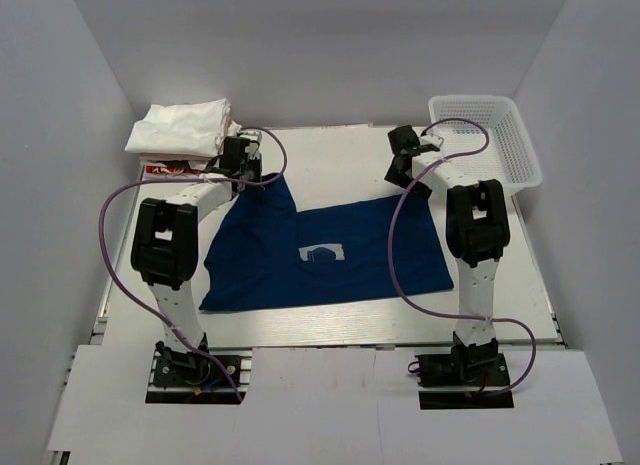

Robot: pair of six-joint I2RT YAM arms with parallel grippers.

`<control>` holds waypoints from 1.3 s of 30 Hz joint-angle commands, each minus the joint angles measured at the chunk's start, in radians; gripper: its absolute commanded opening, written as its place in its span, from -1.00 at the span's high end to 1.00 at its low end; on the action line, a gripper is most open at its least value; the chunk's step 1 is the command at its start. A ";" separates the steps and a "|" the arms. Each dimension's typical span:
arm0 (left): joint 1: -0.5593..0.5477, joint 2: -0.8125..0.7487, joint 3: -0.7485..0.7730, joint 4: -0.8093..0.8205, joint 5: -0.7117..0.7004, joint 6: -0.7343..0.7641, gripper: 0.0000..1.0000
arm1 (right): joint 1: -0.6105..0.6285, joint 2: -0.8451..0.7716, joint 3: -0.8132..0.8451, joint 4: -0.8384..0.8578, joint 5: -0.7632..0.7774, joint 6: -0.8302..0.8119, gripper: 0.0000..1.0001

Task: Fold and stack the t-shirts
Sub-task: Grap the side of the flattened tshirt furthest away from the robot with both arms, then fold the other side of the tshirt into a rectangle

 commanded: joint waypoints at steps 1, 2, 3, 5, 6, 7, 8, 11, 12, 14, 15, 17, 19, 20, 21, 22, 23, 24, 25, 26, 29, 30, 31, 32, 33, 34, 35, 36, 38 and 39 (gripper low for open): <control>-0.001 -0.094 -0.024 0.027 0.005 0.011 1.00 | -0.010 0.016 -0.013 -0.024 0.013 0.042 -0.81; -0.001 -0.103 -0.037 0.036 0.005 0.011 1.00 | -0.012 0.012 -0.019 -0.027 0.004 0.044 -0.81; -0.001 -0.103 -0.037 0.036 0.005 0.011 1.00 | -0.010 0.011 -0.034 -0.017 0.001 0.047 -0.81; -0.001 -0.124 -0.064 0.057 0.025 0.011 1.00 | -0.015 0.003 -0.064 0.003 -0.010 0.043 -0.73; -0.001 -0.124 -0.073 0.057 0.025 0.011 1.00 | -0.015 0.003 -0.071 0.022 -0.014 0.044 -0.69; -0.001 -0.139 -0.089 0.070 0.034 0.020 1.00 | -0.017 0.006 -0.071 0.019 -0.016 0.041 -0.66; -0.001 -0.158 -0.100 0.082 0.043 0.020 1.00 | -0.018 0.009 -0.070 0.028 -0.017 0.041 -0.55; -0.001 -0.198 -0.149 0.103 0.044 0.020 1.00 | -0.023 0.016 -0.065 0.029 -0.028 0.036 -0.15; -0.001 -0.198 -0.149 0.103 0.044 0.020 1.00 | -0.021 0.016 -0.065 0.032 -0.028 0.035 -0.04; -0.001 -0.216 -0.176 0.113 0.053 0.020 1.00 | -0.020 0.009 -0.082 0.048 -0.030 0.035 0.24; -0.001 -0.233 -0.192 0.113 0.053 0.020 1.00 | -0.021 -0.006 -0.090 0.052 -0.026 0.032 0.31; -0.001 -0.259 -0.205 0.113 0.065 0.020 1.00 | -0.021 -0.024 -0.104 0.059 -0.022 0.026 0.58; -0.001 -0.274 -0.219 0.113 0.065 0.008 1.00 | -0.020 -0.050 -0.129 0.068 -0.011 0.018 0.79; -0.001 -0.296 -0.233 0.113 0.065 -0.001 1.00 | -0.020 -0.058 -0.139 0.068 -0.008 0.016 0.87; -0.001 -0.307 -0.254 0.113 0.065 -0.001 1.00 | -0.018 -0.067 -0.146 0.085 -0.008 0.004 1.00; -0.011 -0.320 -0.267 0.113 0.054 -0.013 1.00 | -0.015 -0.078 -0.160 0.091 -0.013 -0.002 1.00; -0.011 -0.334 -0.290 0.113 0.044 -0.036 1.00 | -0.015 -0.096 -0.179 0.111 -0.014 -0.007 1.00; -0.011 -0.366 -0.304 0.104 0.031 -0.052 1.00 | -0.014 -0.106 -0.188 0.118 -0.017 -0.020 1.00; -0.020 -0.383 -0.319 0.103 0.031 -0.063 1.00 | -0.009 -0.130 -0.203 0.121 -0.019 -0.017 1.00; -0.021 -0.402 -0.334 0.103 0.031 -0.095 1.00 | -0.012 -0.141 -0.226 0.138 -0.016 -0.020 1.00; -0.021 -0.484 -0.412 0.103 -0.010 -0.150 1.00 | -0.009 -0.184 -0.297 0.158 -0.016 -0.022 1.00; -0.021 -0.506 -0.428 0.093 -0.021 -0.162 1.00 | -0.012 -0.210 -0.307 0.163 -0.017 -0.020 1.00; -0.021 -0.550 -0.443 0.082 -0.021 -0.174 1.00 | -0.012 -0.230 -0.320 0.175 -0.014 -0.025 1.00; -0.021 -0.575 -0.478 0.082 -0.042 -0.208 1.00 | -0.012 -0.250 -0.350 0.186 -0.016 -0.031 1.00; -0.021 -0.598 -0.497 0.082 -0.042 -0.236 1.00 | -0.010 -0.260 -0.364 0.195 -0.017 -0.031 1.00; -0.021 -0.624 -0.541 0.082 -0.053 -0.265 1.00 | -0.009 -0.268 -0.373 0.201 -0.019 -0.042 1.00; -0.021 -0.673 -0.564 0.109 -0.053 -0.312 1.00 | -0.010 -0.297 -0.395 0.210 -0.032 -0.042 1.00; -0.021 -0.698 -0.587 0.110 -0.053 -0.328 1.00 | -0.010 -0.299 -0.401 0.213 -0.039 -0.046 1.00; -0.021 -0.744 -0.633 0.110 -0.053 -0.365 1.00 | -0.009 -0.326 -0.418 0.214 -0.042 -0.045 1.00; -0.021 -0.789 -0.646 0.097 -0.053 -0.394 1.00 | -0.007 -0.334 -0.429 0.207 -0.042 -0.045 1.00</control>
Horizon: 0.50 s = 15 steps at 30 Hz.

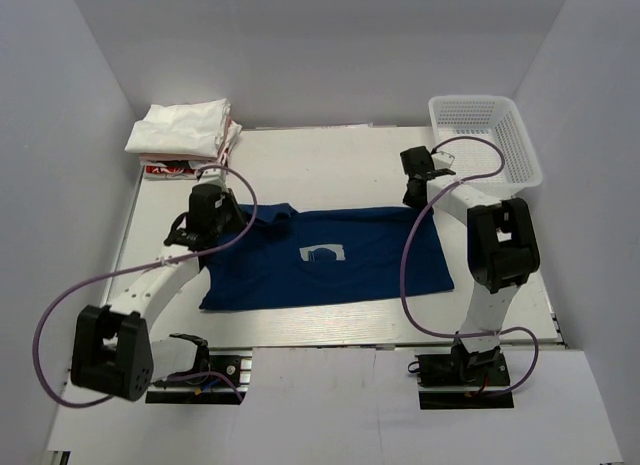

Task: Fold and stack the t-shirts
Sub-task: Fold the other side of the tshirt into a rectangle

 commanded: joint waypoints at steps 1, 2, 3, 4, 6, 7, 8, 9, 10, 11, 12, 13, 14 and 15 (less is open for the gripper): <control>-0.001 -0.113 -0.059 -0.027 -0.020 -0.124 1.00 | -0.001 -0.077 -0.037 0.035 0.006 -0.015 1.00; -0.001 -0.136 -0.059 -0.047 -0.020 -0.145 1.00 | 0.001 -0.092 -0.047 0.038 0.006 -0.017 1.00; -0.001 -0.159 -0.074 -0.062 -0.020 -0.165 1.00 | -0.001 -0.102 -0.065 0.034 0.003 -0.021 1.00; -0.001 -0.203 -0.085 -0.103 -0.032 -0.176 1.00 | 0.002 -0.120 -0.071 0.034 0.002 -0.020 1.00; -0.001 -0.245 -0.094 -0.140 -0.041 -0.200 1.00 | 0.001 -0.161 -0.099 0.034 -0.011 -0.030 1.00; -0.001 -0.263 -0.094 -0.183 -0.041 -0.214 1.00 | -0.002 -0.172 -0.106 0.034 -0.012 -0.032 1.00; -0.001 -0.296 -0.094 -0.200 -0.041 -0.214 1.00 | -0.001 -0.183 -0.114 0.037 -0.012 -0.040 1.00; -0.001 -0.310 -0.094 -0.221 -0.041 -0.243 1.00 | 0.001 -0.210 -0.134 0.038 -0.018 -0.038 1.00; -0.001 -0.322 -0.094 -0.241 -0.041 -0.244 1.00 | -0.004 -0.218 -0.140 0.038 -0.020 -0.038 1.00; -0.001 -0.336 -0.094 -0.273 -0.041 -0.256 1.00 | -0.001 -0.227 -0.148 0.038 -0.023 -0.046 1.00; -0.001 -0.363 -0.082 -0.289 -0.041 -0.256 1.00 | 0.001 -0.253 -0.151 0.038 -0.027 -0.046 1.00; -0.001 -0.375 -0.082 -0.304 -0.041 -0.266 1.00 | 0.002 -0.258 -0.168 0.040 -0.027 -0.047 1.00; -0.001 -0.389 -0.072 -0.336 -0.041 -0.277 1.00 | -0.001 -0.272 -0.172 0.046 -0.035 -0.055 1.00; -0.001 -0.403 -0.071 -0.355 -0.053 -0.277 1.00 | 0.001 -0.283 -0.177 0.046 -0.035 -0.057 1.00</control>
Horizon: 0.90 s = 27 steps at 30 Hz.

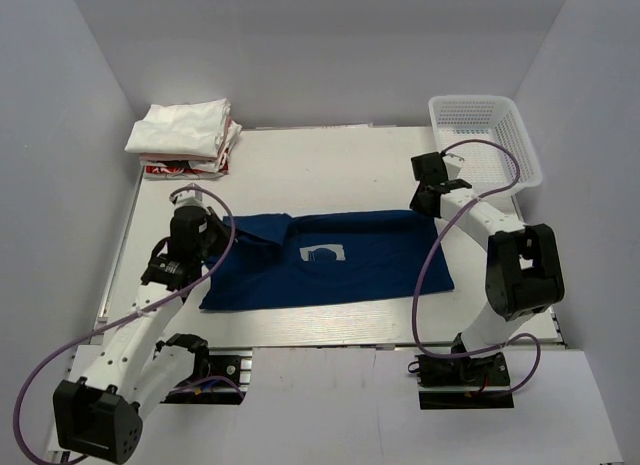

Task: Fold and stack the t-shirts
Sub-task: Fold the other side of the tshirt into a rectangle

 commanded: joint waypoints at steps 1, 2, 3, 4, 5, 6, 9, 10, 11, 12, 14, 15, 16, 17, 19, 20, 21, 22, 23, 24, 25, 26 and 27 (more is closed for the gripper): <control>-0.001 -0.070 0.032 -0.117 -0.021 -0.051 1.00 | 0.004 -0.075 -0.028 0.021 0.006 -0.023 1.00; -0.001 -0.081 0.044 -0.159 -0.021 -0.062 1.00 | 0.001 -0.080 -0.033 0.020 0.006 -0.022 1.00; -0.001 -0.092 0.044 -0.180 -0.032 -0.062 1.00 | -0.001 -0.084 -0.037 0.018 0.003 -0.023 1.00; -0.001 -0.101 0.053 -0.205 -0.043 -0.076 1.00 | 0.002 -0.104 -0.044 0.017 -0.002 -0.026 1.00; -0.001 -0.120 0.053 -0.228 -0.043 -0.088 1.00 | 0.002 -0.112 -0.056 0.017 -0.006 -0.022 1.00; -0.001 -0.129 0.044 -0.272 -0.043 -0.109 1.00 | -0.001 -0.127 -0.068 0.017 -0.015 -0.026 1.00; -0.001 -0.166 0.023 -0.343 -0.008 -0.142 1.00 | 0.001 -0.148 -0.090 0.017 -0.034 -0.029 1.00; -0.001 -0.176 0.022 -0.358 0.009 -0.154 1.00 | -0.002 -0.156 -0.096 0.020 -0.034 -0.029 1.00; -0.001 -0.186 0.010 -0.371 0.025 -0.165 1.00 | 0.001 -0.167 -0.117 0.020 -0.035 -0.028 1.00; -0.001 -0.195 -0.005 -0.396 0.035 -0.175 1.00 | 0.001 -0.172 -0.125 0.023 -0.038 -0.026 1.00; -0.001 -0.207 -0.039 -0.418 0.060 -0.207 1.00 | -0.001 -0.187 -0.155 0.035 -0.046 -0.026 1.00; -0.001 -0.207 -0.050 -0.442 0.083 -0.221 1.00 | -0.001 -0.187 -0.163 0.037 -0.046 -0.020 1.00; -0.001 -0.207 -0.059 -0.453 0.101 -0.234 1.00 | 0.002 -0.188 -0.171 0.043 -0.048 -0.015 1.00; -0.001 -0.198 -0.068 -0.466 0.129 -0.247 1.00 | 0.001 -0.199 -0.201 0.046 -0.051 -0.009 1.00; -0.001 -0.175 -0.080 -0.541 0.117 -0.280 1.00 | -0.001 -0.201 -0.237 0.078 -0.051 -0.011 1.00; -0.001 -0.134 -0.080 -0.541 0.117 -0.295 1.00 | -0.002 -0.202 -0.249 0.084 -0.045 -0.011 1.00; -0.001 -0.108 -0.080 -0.558 0.126 -0.295 1.00 | -0.006 -0.199 -0.267 0.086 -0.045 -0.008 1.00; -0.001 -0.076 -0.064 -0.579 0.126 -0.295 0.91 | -0.003 -0.198 -0.271 0.080 -0.042 0.000 1.00; -0.001 -0.005 -0.051 -0.601 0.112 -0.295 0.84 | -0.001 -0.192 -0.286 0.080 -0.032 0.000 1.00; -0.001 0.029 -0.038 -0.624 0.099 -0.295 0.65 | -0.004 -0.190 -0.300 0.080 -0.032 0.006 0.82; -0.001 0.064 -0.012 -0.674 0.089 -0.304 0.13 | -0.003 -0.188 -0.304 0.078 -0.032 0.012 -0.02; -0.001 0.093 -0.002 -0.686 0.080 -0.304 -0.07 | -0.002 -0.190 -0.307 0.078 -0.026 0.009 -0.40; -0.001 0.128 -0.002 -0.687 0.080 -0.304 -0.24 | -0.006 -0.181 -0.308 0.073 -0.019 0.003 -0.62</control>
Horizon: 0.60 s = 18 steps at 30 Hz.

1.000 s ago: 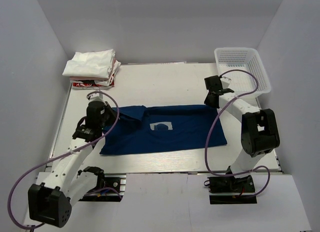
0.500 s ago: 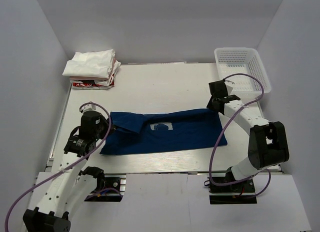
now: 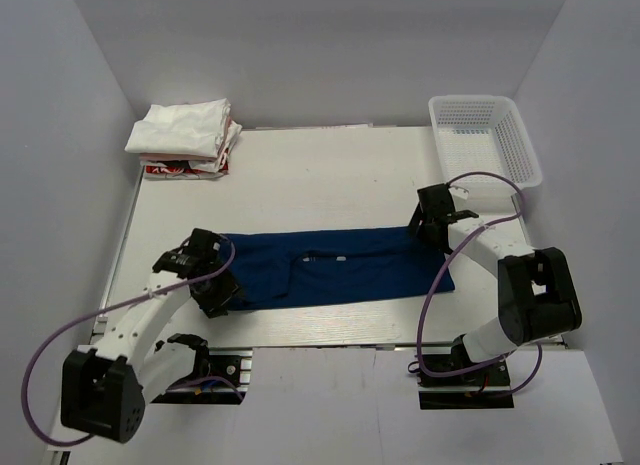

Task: Fold and stack the t-shirts
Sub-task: Fold the other side of the tshirt into a rectangle, then rotate the tshirt 90 degrees

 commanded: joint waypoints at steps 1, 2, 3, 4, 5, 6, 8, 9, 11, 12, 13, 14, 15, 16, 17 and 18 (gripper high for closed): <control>-0.001 0.061 0.060 -0.087 -0.018 -0.025 -0.37 | -0.002 -0.019 0.000 0.005 0.034 0.003 -0.81; -0.001 0.071 0.075 -0.087 -0.018 -0.025 -0.55 | -0.002 -0.027 0.007 -0.019 0.046 -0.003 -0.81; -0.001 0.071 0.102 -0.087 -0.018 -0.012 -0.67 | -0.002 -0.031 0.033 -0.032 0.048 -0.008 -0.81; -0.001 0.071 0.121 -0.099 -0.040 -0.012 -0.75 | 0.000 -0.040 0.041 -0.052 0.056 -0.009 -0.81; -0.001 0.071 0.141 -0.100 -0.049 -0.012 -0.81 | 0.000 -0.047 0.058 -0.070 0.062 -0.018 -0.81; -0.001 0.071 0.174 -0.100 -0.058 -0.012 -0.85 | -0.002 -0.070 0.065 -0.082 0.072 -0.023 -0.81; -0.001 0.071 0.199 -0.046 -0.077 0.011 -1.00 | 0.003 -0.091 0.082 -0.099 0.076 -0.040 -0.81; -0.001 0.071 0.199 0.006 -0.087 0.031 -1.00 | 0.001 -0.100 0.087 -0.095 0.070 -0.049 -0.81; -0.001 0.088 0.199 0.154 -0.107 0.050 -1.00 | 0.003 -0.108 0.086 -0.047 0.004 -0.075 -0.81; -0.001 0.138 0.208 0.208 -0.086 0.063 -1.00 | 0.004 -0.105 0.084 -0.029 -0.024 -0.127 -0.81; -0.001 0.170 0.209 0.266 -0.034 0.092 -1.00 | 0.009 -0.096 0.084 0.029 -0.118 -0.144 -0.81; -0.001 0.210 0.209 0.351 0.000 0.102 -1.00 | 0.012 -0.088 0.087 0.043 -0.143 -0.155 -0.81; -0.001 0.254 0.222 0.394 0.042 0.123 -1.00 | 0.015 -0.081 0.104 0.051 -0.163 -0.187 -0.81; -0.001 0.300 0.238 0.426 0.098 0.142 -1.00 | 0.021 -0.039 0.113 0.060 -0.203 -0.192 -0.81; -0.001 0.392 0.253 0.437 0.107 0.142 -1.00 | 0.020 -0.022 0.125 0.066 -0.238 -0.196 -0.81; -0.001 0.440 0.280 0.456 0.121 0.160 -1.00 | 0.015 0.010 0.139 0.068 -0.278 -0.201 -0.81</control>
